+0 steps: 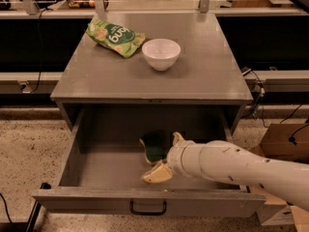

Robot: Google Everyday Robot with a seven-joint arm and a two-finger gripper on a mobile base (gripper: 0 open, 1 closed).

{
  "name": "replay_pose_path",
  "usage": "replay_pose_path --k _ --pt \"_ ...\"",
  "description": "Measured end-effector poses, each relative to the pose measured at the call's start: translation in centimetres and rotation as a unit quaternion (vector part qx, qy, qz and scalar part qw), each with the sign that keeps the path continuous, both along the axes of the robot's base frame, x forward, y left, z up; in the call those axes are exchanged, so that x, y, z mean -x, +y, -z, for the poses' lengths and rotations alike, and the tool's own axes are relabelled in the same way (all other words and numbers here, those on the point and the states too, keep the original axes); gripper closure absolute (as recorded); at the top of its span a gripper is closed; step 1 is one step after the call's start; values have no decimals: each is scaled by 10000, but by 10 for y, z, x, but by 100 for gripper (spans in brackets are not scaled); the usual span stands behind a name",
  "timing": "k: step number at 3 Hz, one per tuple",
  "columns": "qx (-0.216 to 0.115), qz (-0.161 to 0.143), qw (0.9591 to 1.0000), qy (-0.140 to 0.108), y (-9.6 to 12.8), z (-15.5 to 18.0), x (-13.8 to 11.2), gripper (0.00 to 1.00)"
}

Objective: Pick sponge from top drawer and place on counter

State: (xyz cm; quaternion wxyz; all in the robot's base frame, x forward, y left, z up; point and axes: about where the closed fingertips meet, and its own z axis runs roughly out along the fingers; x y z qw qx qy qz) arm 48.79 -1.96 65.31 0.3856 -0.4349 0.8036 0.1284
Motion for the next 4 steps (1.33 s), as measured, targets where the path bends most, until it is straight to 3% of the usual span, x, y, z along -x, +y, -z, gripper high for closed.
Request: replay_pose_path --k 2,3,4 --pt "-724 328 9954 531 22 17 -19 0" --pt "-802 382 9939 656 32 24 -19 0" --pt "-909 471 9917 777 35 30 -19 9"
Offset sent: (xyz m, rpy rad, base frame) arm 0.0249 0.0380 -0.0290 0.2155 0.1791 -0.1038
